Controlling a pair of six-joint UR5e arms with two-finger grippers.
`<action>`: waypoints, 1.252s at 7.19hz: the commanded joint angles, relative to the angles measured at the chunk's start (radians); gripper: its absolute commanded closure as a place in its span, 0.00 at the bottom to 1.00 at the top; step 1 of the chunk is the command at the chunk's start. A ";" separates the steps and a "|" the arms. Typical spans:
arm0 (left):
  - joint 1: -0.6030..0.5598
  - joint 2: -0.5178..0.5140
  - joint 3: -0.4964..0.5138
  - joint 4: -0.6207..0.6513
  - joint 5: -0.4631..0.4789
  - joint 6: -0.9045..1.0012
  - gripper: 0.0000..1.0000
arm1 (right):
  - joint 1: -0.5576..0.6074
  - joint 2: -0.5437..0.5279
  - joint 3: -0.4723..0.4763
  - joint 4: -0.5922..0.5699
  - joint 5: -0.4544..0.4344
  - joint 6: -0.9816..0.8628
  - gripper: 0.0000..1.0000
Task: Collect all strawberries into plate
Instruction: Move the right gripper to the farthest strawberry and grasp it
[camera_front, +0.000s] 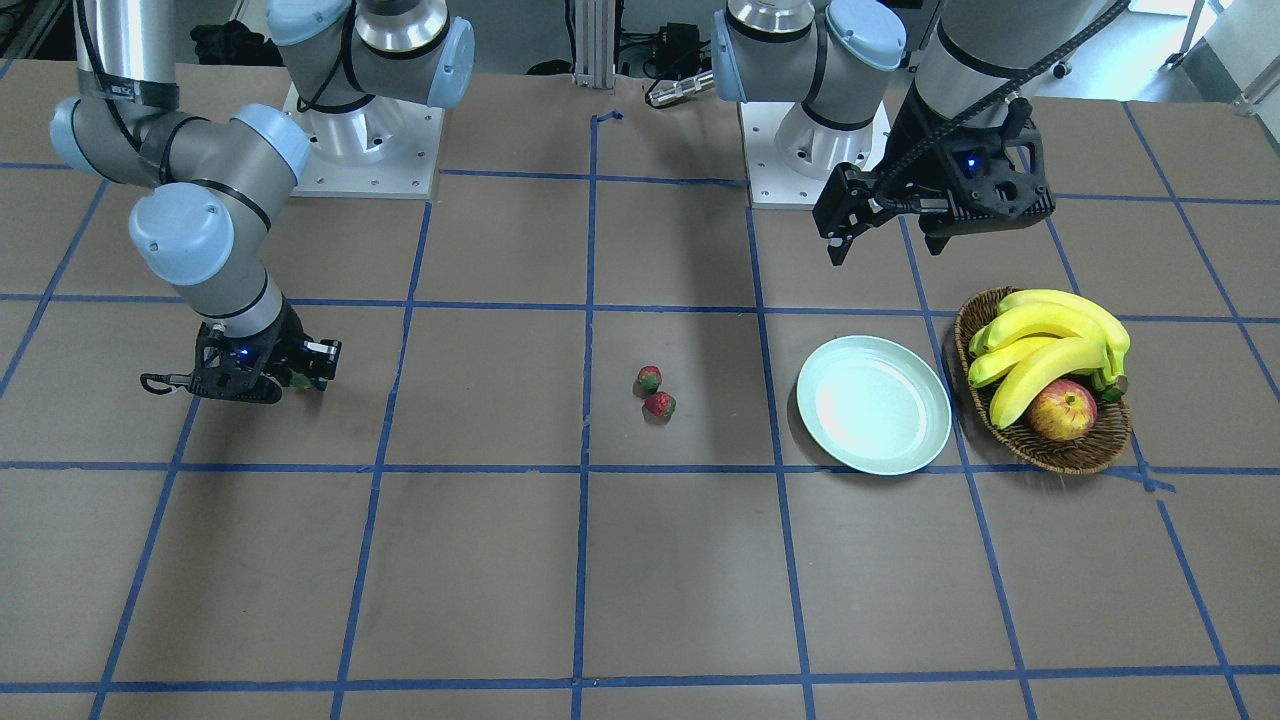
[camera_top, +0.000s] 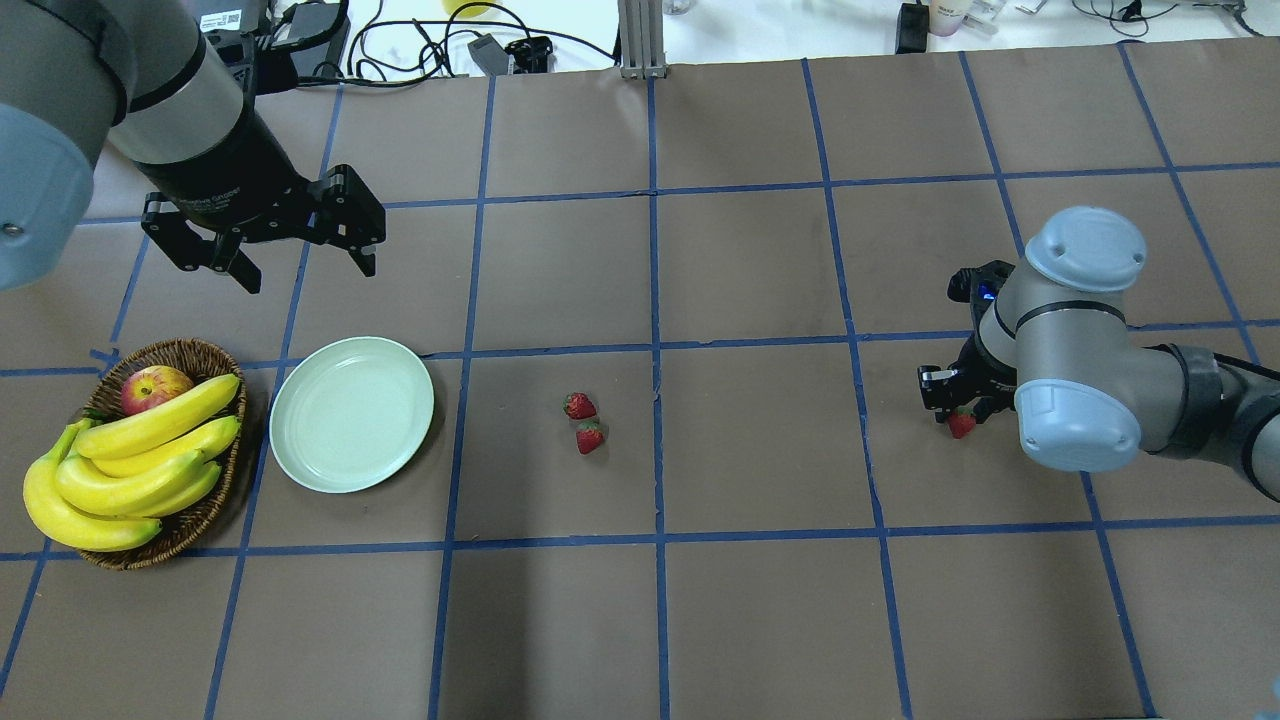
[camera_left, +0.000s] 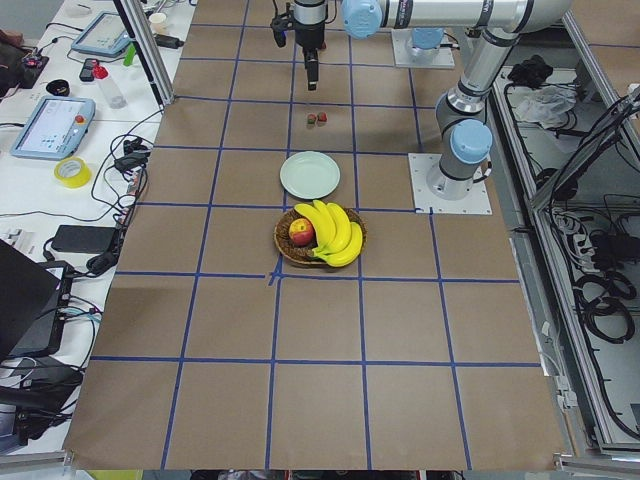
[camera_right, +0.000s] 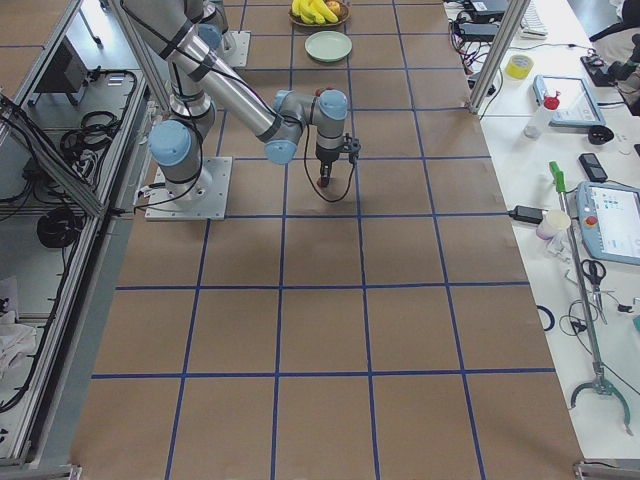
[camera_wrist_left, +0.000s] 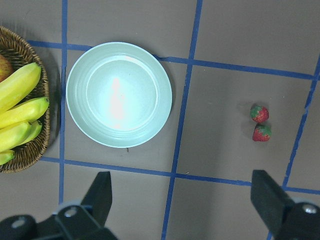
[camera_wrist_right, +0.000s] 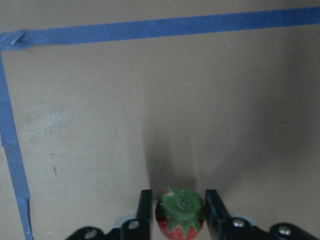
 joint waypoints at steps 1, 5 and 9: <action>0.000 -0.002 0.000 0.001 0.000 -0.008 0.00 | -0.002 0.001 -0.001 0.000 0.000 -0.006 0.99; 0.000 -0.007 -0.001 0.001 0.000 -0.009 0.00 | 0.155 -0.001 -0.094 0.052 0.054 0.137 0.99; 0.000 -0.005 -0.001 0.001 -0.002 -0.012 0.00 | 0.491 0.128 -0.285 0.068 0.243 0.674 0.99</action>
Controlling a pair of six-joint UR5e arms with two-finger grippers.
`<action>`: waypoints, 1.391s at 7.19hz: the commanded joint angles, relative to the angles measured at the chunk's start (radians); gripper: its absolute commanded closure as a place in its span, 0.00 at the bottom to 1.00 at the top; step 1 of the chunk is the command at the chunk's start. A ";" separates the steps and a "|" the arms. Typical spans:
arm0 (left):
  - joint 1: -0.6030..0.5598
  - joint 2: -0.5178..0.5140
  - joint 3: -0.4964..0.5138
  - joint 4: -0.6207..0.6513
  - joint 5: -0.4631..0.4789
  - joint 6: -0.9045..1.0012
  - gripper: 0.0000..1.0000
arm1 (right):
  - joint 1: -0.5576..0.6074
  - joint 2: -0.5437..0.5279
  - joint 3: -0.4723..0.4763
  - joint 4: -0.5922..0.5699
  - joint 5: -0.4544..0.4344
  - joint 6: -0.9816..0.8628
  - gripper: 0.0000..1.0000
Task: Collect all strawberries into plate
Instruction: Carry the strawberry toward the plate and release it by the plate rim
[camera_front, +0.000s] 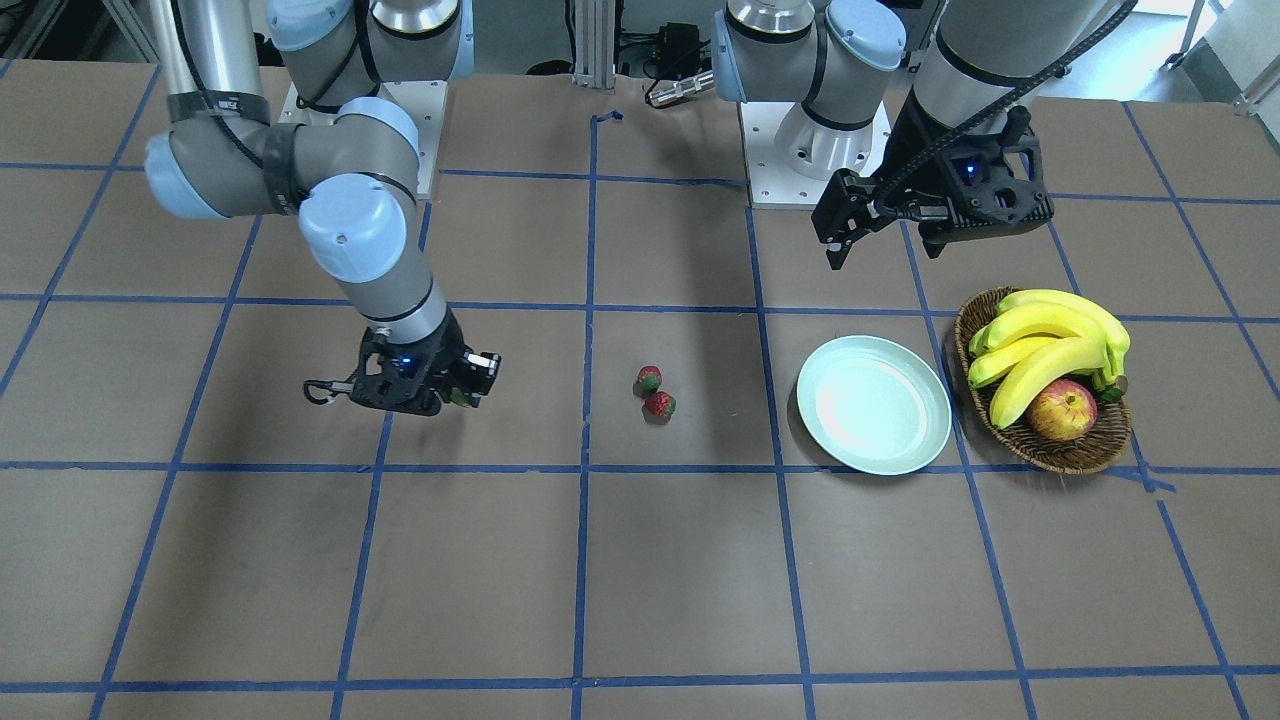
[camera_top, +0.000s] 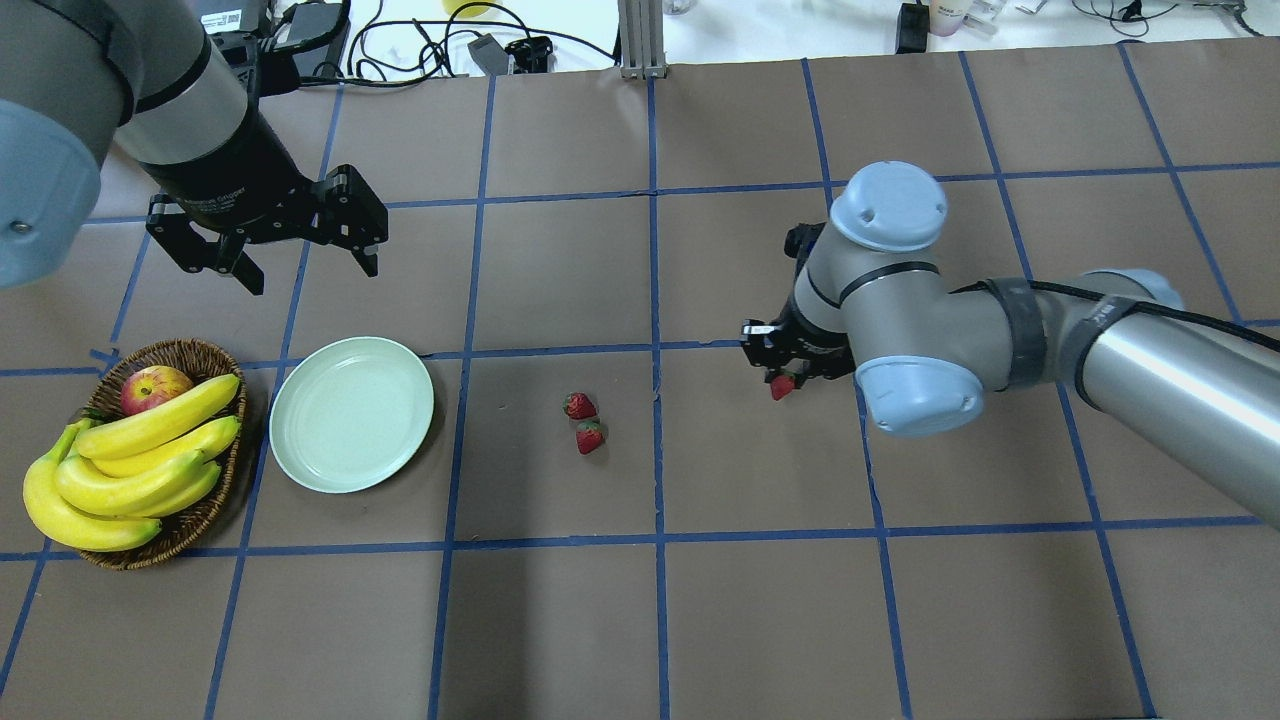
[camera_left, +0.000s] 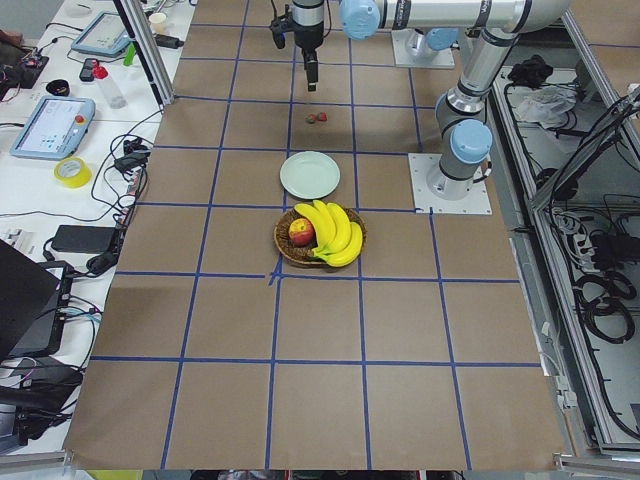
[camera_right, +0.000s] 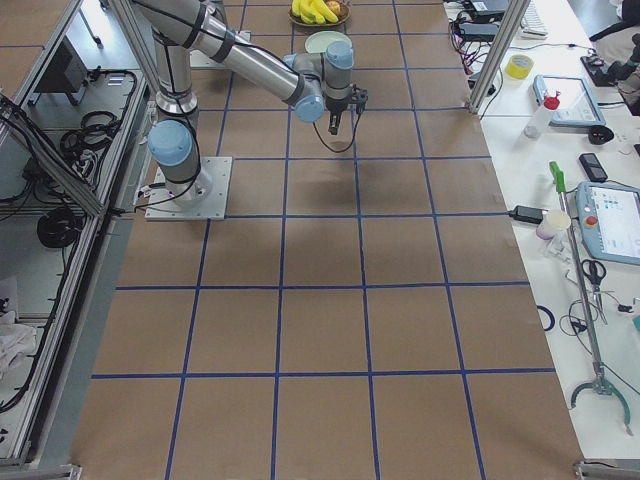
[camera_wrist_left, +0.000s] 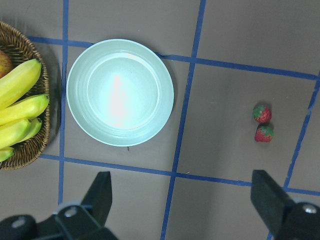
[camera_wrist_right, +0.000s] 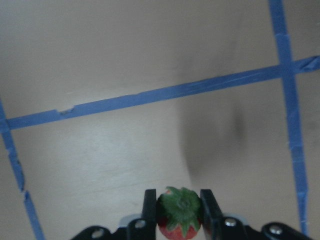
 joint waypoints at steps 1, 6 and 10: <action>0.000 -0.003 0.000 0.001 -0.002 0.000 0.00 | 0.135 0.108 -0.096 -0.006 0.168 0.178 0.99; 0.008 -0.003 0.000 -0.002 -0.012 0.002 0.00 | 0.281 0.250 -0.315 0.000 0.266 0.318 0.94; 0.015 -0.003 -0.040 0.005 -0.010 -0.002 0.00 | 0.295 0.253 -0.303 0.008 0.203 0.316 0.32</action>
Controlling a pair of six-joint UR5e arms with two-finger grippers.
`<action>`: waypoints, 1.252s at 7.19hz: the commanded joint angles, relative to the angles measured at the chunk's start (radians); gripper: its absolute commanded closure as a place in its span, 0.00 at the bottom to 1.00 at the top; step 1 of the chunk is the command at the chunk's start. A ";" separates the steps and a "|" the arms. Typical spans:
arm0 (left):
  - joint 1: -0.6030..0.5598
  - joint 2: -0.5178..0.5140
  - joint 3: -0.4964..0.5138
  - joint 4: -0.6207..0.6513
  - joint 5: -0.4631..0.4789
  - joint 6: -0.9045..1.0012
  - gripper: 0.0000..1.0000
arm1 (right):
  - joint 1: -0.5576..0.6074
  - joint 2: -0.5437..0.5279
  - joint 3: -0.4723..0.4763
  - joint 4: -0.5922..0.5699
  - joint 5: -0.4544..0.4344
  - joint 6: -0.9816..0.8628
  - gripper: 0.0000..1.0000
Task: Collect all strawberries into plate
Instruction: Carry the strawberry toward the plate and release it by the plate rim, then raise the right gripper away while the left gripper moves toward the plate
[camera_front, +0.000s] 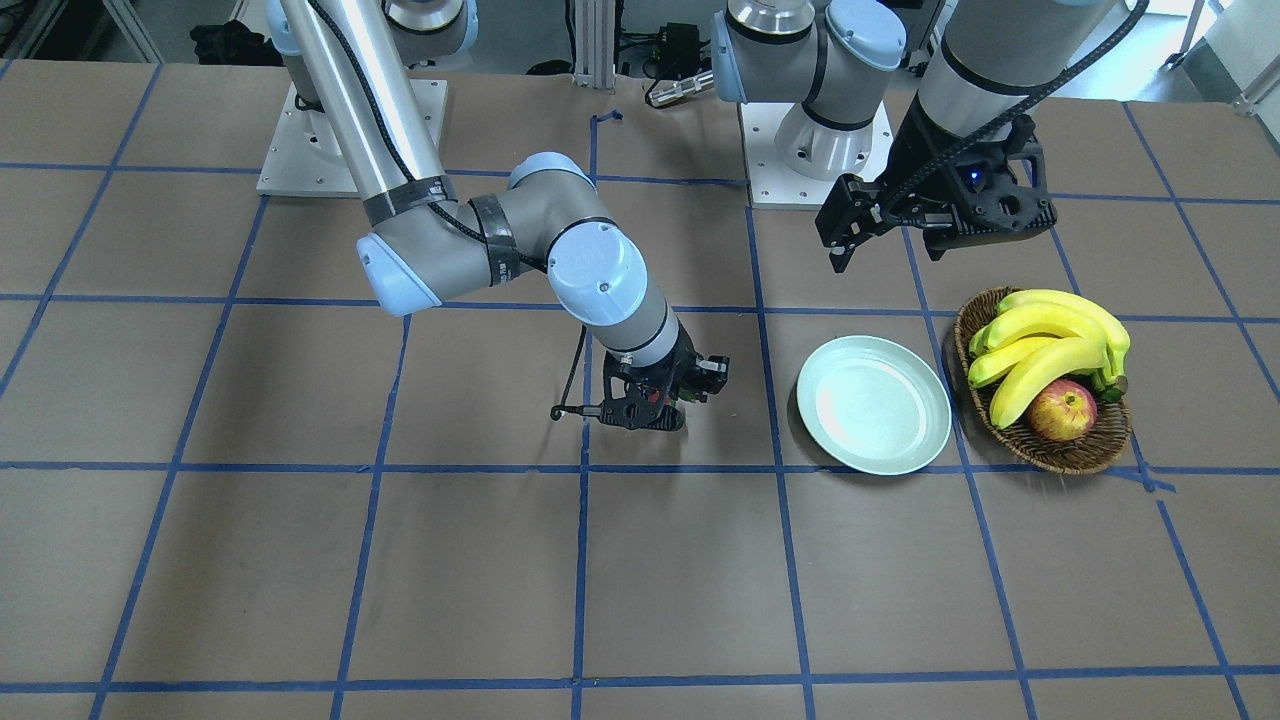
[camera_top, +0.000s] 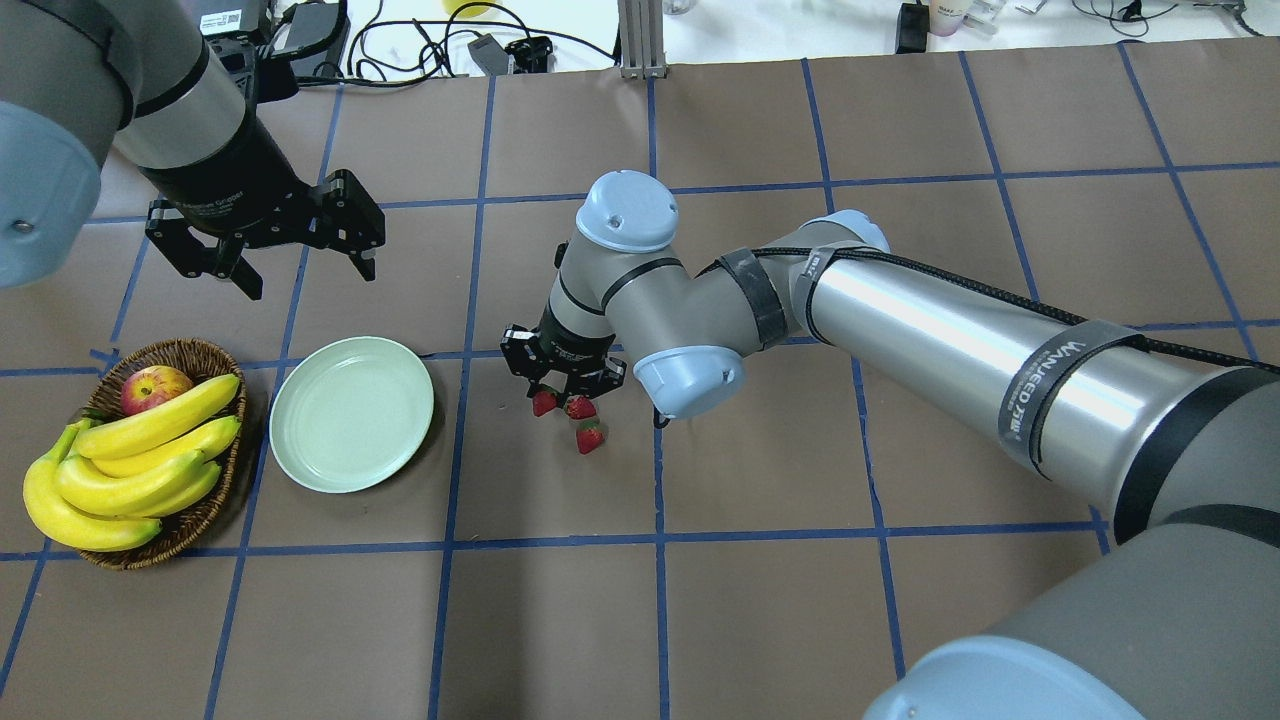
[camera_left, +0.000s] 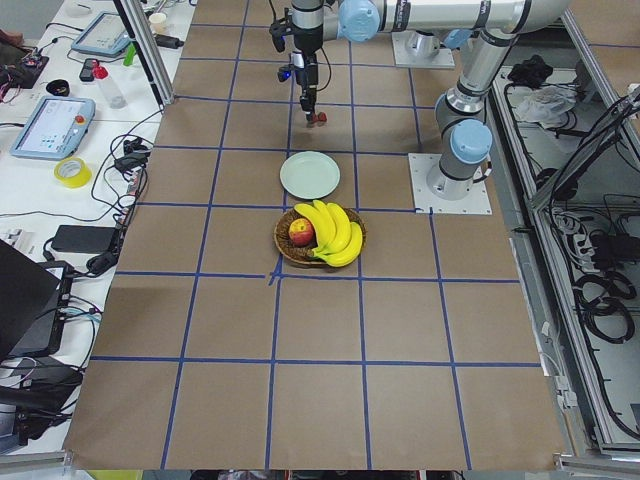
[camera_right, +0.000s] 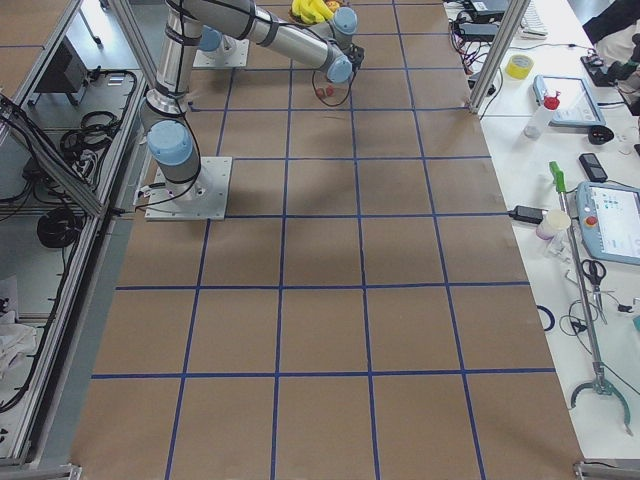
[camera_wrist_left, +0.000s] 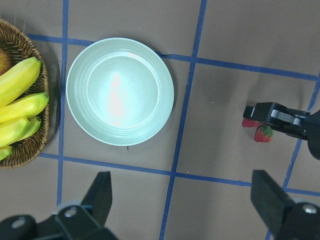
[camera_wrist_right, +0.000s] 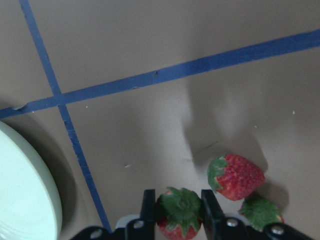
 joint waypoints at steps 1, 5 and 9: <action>0.003 0.000 -0.026 0.016 -0.006 0.001 0.00 | 0.001 -0.013 0.001 0.035 -0.065 -0.002 0.23; 0.045 -0.003 -0.029 0.002 0.004 0.001 0.00 | -0.036 -0.145 -0.010 0.195 -0.169 -0.086 0.10; 0.043 -0.021 -0.035 0.011 0.001 0.018 0.00 | -0.264 -0.320 -0.018 0.462 -0.279 -0.365 0.02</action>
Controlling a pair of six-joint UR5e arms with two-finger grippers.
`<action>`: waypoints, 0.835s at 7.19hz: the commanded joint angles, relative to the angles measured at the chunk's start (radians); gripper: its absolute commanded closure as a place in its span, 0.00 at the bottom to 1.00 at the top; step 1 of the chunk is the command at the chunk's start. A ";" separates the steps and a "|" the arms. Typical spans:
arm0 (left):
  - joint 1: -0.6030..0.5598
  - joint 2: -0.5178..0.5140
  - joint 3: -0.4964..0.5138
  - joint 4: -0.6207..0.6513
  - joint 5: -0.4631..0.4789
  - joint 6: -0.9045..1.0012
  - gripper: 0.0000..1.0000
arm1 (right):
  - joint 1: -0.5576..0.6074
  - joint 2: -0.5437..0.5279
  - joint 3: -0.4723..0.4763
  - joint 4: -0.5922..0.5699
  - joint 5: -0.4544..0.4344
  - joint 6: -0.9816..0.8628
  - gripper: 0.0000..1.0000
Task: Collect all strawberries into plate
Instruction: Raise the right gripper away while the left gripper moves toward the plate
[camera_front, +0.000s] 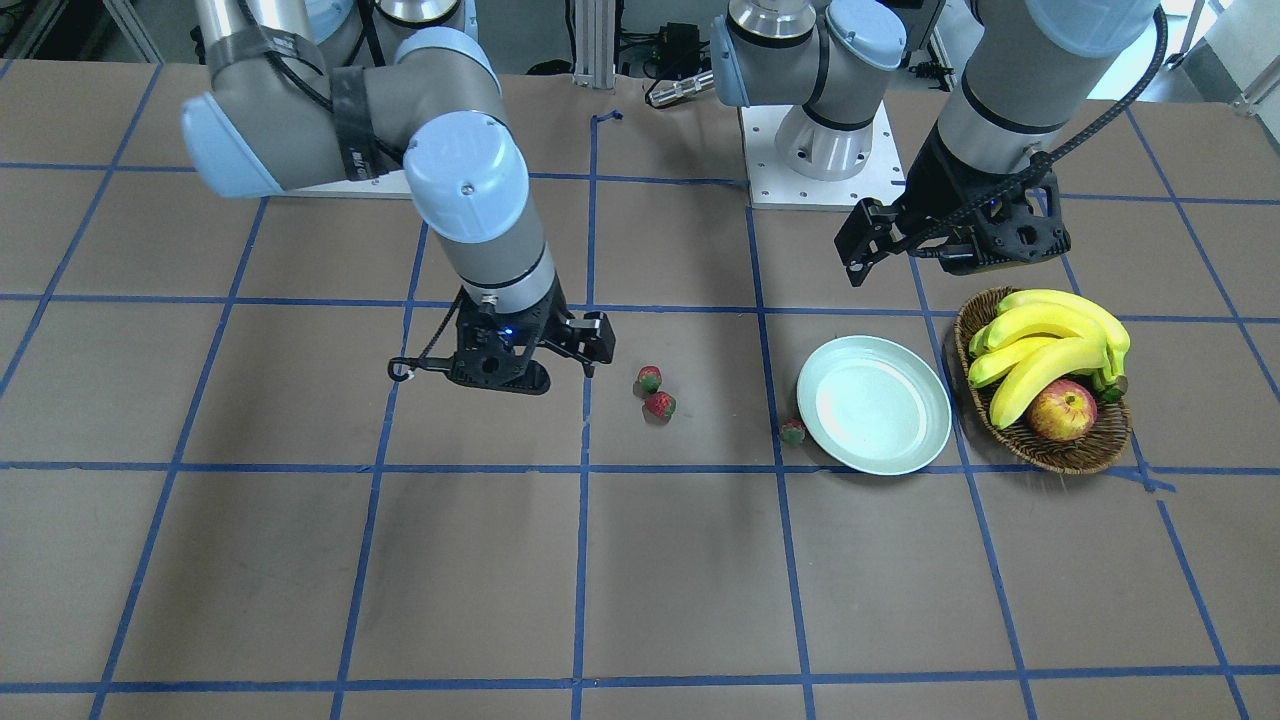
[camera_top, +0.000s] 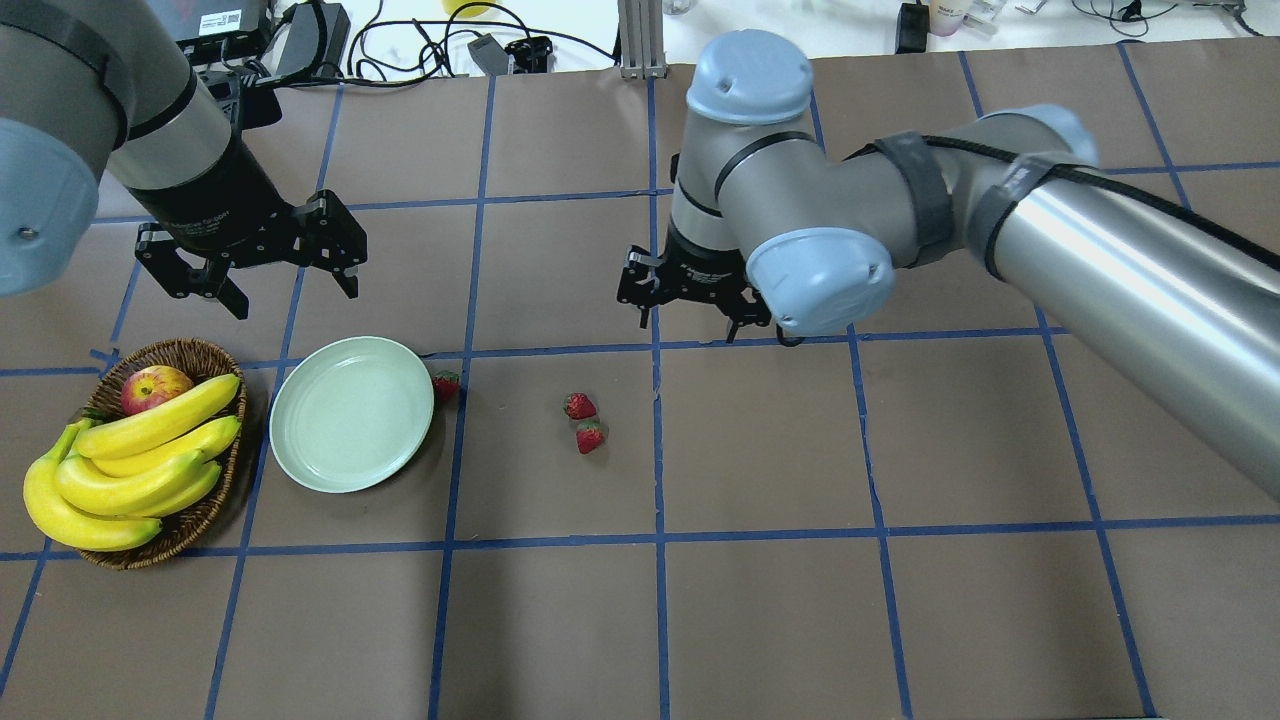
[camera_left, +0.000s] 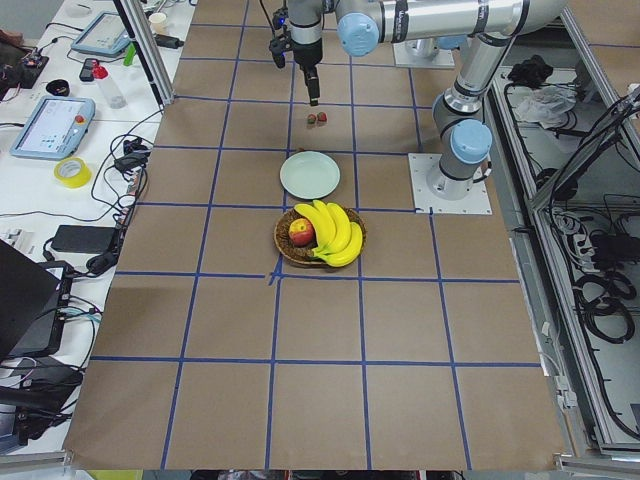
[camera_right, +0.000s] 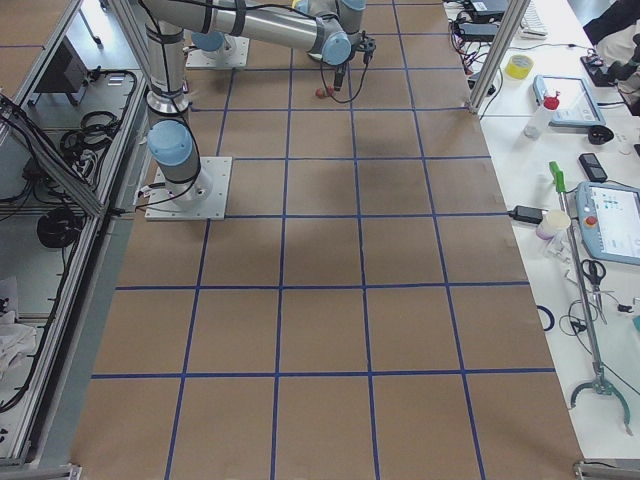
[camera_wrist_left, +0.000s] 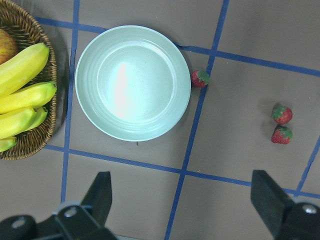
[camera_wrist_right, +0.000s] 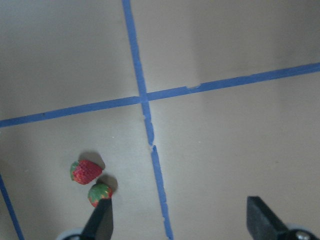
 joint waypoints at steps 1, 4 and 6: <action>-0.007 -0.030 -0.027 0.051 -0.012 0.032 0.00 | -0.106 -0.091 -0.018 0.120 -0.097 -0.150 0.00; -0.017 -0.108 -0.099 0.217 -0.009 0.487 0.00 | -0.123 -0.169 -0.235 0.408 -0.189 -0.162 0.00; -0.022 -0.156 -0.123 0.227 -0.015 0.633 0.00 | -0.122 -0.231 -0.263 0.411 -0.202 -0.175 0.00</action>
